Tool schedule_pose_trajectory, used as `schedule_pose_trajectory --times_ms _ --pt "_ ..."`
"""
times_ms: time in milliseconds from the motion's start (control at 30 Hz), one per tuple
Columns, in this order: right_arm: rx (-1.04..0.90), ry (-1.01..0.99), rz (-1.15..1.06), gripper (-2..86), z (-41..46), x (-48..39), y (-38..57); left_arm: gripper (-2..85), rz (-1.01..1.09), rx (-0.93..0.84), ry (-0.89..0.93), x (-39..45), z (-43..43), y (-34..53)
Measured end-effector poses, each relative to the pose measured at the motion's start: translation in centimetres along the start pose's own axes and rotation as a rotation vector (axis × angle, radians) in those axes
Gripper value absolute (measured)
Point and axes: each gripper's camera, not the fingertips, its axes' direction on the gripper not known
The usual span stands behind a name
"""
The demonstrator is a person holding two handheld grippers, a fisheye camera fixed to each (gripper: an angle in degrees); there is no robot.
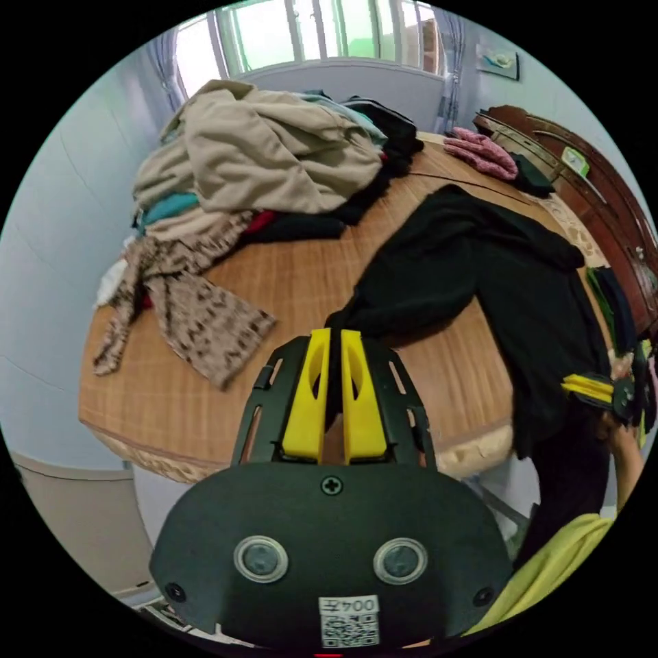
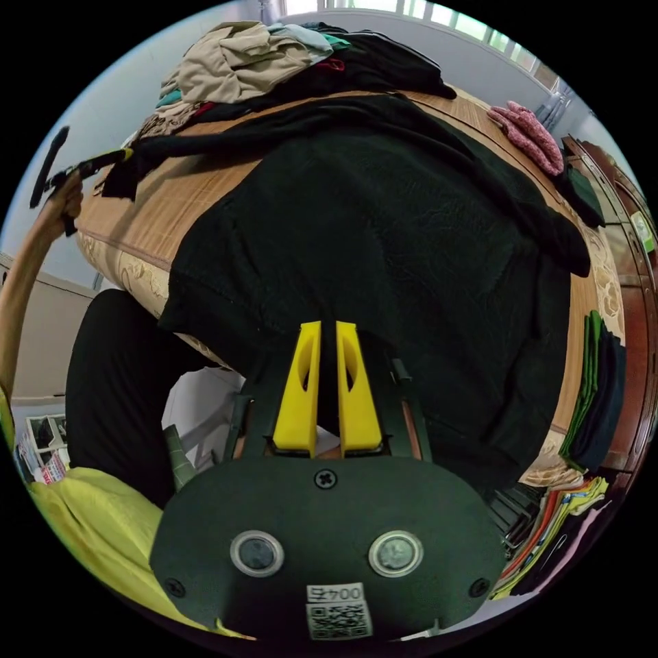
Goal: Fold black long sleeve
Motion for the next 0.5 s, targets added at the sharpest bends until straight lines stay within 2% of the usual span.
schedule_pose_trajectory --times_ms 67,167,200,267,333,433,500 --pt "-0.037 -0.019 0.011 5.1 0.1 0.5 -0.2 5.7 -0.018 -0.042 -0.056 -2.3 1.0 -2.4" --pt "-0.074 -0.044 0.023 5.1 0.2 1.5 -0.2 10.9 -0.059 -0.194 -0.087 -5.9 4.0 -4.5" --pt "-0.076 -0.049 0.028 5.1 0.2 1.7 -0.1 12.2 -0.118 -0.219 -0.028 -7.2 4.6 -4.3" --pt "-0.069 -0.059 0.032 5.1 0.1 2.5 0.5 13.1 -0.163 -0.152 0.163 -7.8 4.3 -3.2" --pt "-0.049 -0.071 0.048 5.1 0.1 3.3 1.2 13.3 -0.033 -0.038 0.364 -4.8 3.2 -0.8" --pt "-0.008 -0.108 0.075 5.1 -0.2 5.0 2.4 13.0 0.199 0.05 0.532 1.5 1.5 4.4" --pt "0.015 -0.155 0.105 5.3 -0.4 6.4 3.3 12.5 0.27 0.129 0.58 4.7 0.8 8.2"
